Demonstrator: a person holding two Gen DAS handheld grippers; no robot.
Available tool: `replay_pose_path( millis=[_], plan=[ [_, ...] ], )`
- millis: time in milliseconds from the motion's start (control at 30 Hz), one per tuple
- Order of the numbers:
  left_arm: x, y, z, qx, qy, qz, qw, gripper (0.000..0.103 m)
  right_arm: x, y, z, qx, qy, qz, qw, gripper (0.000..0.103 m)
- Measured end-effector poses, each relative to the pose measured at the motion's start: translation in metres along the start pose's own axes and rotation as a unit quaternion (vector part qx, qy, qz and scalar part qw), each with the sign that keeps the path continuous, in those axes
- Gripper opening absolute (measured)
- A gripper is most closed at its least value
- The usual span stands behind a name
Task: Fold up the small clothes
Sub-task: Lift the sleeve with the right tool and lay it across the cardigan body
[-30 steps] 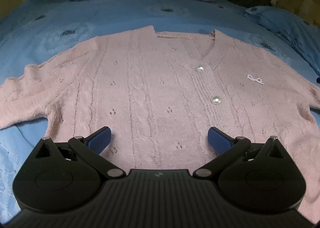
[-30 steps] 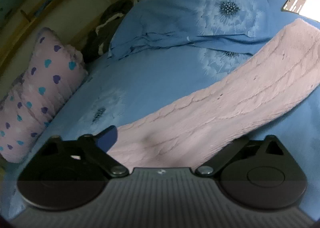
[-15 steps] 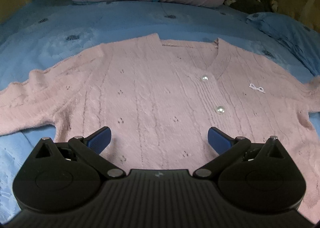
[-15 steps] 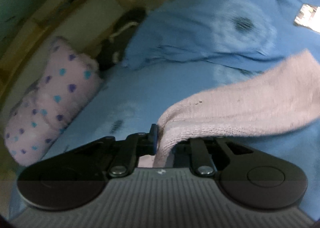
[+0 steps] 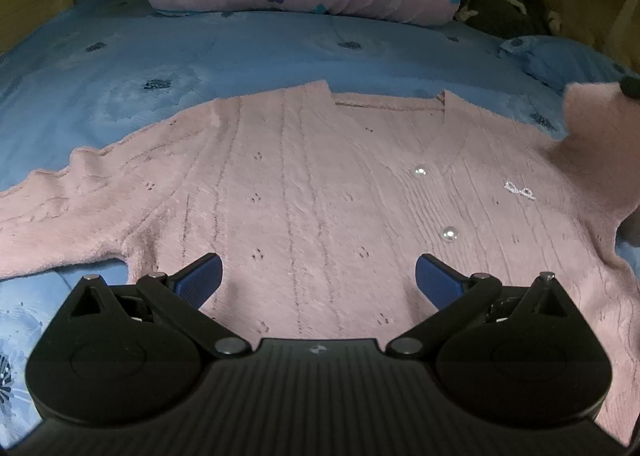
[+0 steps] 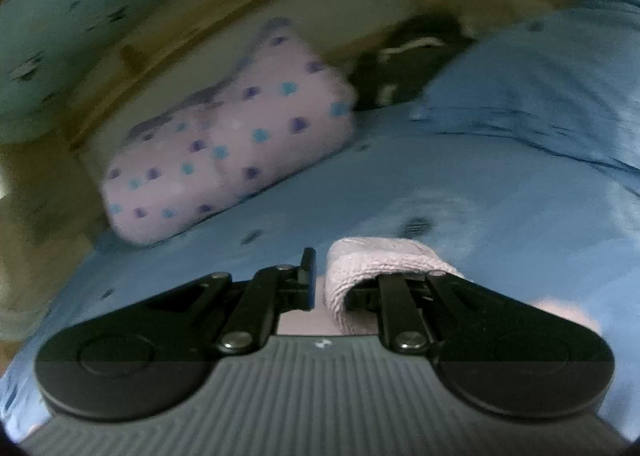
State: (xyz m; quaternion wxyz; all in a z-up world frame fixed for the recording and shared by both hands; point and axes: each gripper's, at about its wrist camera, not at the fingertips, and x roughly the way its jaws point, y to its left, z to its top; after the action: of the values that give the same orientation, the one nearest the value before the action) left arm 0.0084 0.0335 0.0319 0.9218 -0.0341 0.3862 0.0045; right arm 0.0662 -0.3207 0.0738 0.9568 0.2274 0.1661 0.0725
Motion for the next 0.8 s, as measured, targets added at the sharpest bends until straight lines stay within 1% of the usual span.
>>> replay_pose_path(
  millis=[133, 200, 267, 433, 500, 567, 600, 633, 667, 700, 733, 800],
  plan=[
    [-0.003, 0.005, 0.002, -0.006, -0.004, 0.006, 1.0, 0.103, 0.007, 0.038, -0.014, -0.033, 0.021, 0.047, 0.998, 0.015],
    [-0.004, 0.008, 0.003, -0.01, -0.006, 0.013, 0.9999, 0.103, 0.013, 0.056, -0.027, -0.055, 0.039, 0.067, 0.995, 0.015],
    [-0.006, 0.011, 0.004, -0.014, -0.008, 0.02, 0.9997, 0.103, 0.022, 0.068, -0.043, -0.073, 0.058, 0.078, 0.993, 0.015],
    [-0.009, 0.022, 0.007, -0.029, -0.012, 0.028, 0.9991, 0.103, 0.051, 0.087, -0.087, -0.083, 0.119, 0.077, 0.987, 0.015],
    [-0.009, 0.025, 0.009, -0.034, -0.012, 0.027, 0.999, 0.103, 0.06, 0.088, -0.103, -0.081, 0.149, 0.077, 0.983, 0.017],
    [-0.009, 0.025, 0.009, -0.036, -0.013, 0.028, 0.9989, 0.103, 0.068, 0.088, -0.116, -0.075, 0.179, 0.072, 0.978, 0.017],
    [-0.009, 0.025, 0.009, -0.036, -0.012, 0.029, 0.9989, 0.103, 0.071, 0.086, -0.123, -0.071, 0.19, 0.066, 0.977, 0.017],
    [-0.009, 0.024, 0.009, -0.036, -0.012, 0.029, 0.9989, 0.103, 0.071, 0.084, -0.127, -0.066, 0.187, 0.064, 0.978, 0.017],
    [-0.009, 0.024, 0.009, -0.036, -0.012, 0.028, 0.9989, 0.103, 0.068, 0.082, -0.128, -0.06, 0.182, 0.065, 0.979, 0.021],
    [-0.009, 0.024, 0.009, -0.035, -0.012, 0.028, 0.9989, 0.103, 0.067, 0.081, -0.127, -0.051, 0.185, 0.072, 0.979, 0.029],
    [-0.008, 0.024, 0.009, -0.034, -0.012, 0.028, 0.9989, 0.103, 0.064, 0.081, -0.126, -0.043, 0.19, 0.077, 0.978, 0.034],
    [-0.007, 0.022, 0.008, -0.031, -0.013, 0.029, 0.999, 0.103, 0.058, 0.082, -0.122, -0.039, 0.2, 0.087, 0.975, 0.054]
  ],
)
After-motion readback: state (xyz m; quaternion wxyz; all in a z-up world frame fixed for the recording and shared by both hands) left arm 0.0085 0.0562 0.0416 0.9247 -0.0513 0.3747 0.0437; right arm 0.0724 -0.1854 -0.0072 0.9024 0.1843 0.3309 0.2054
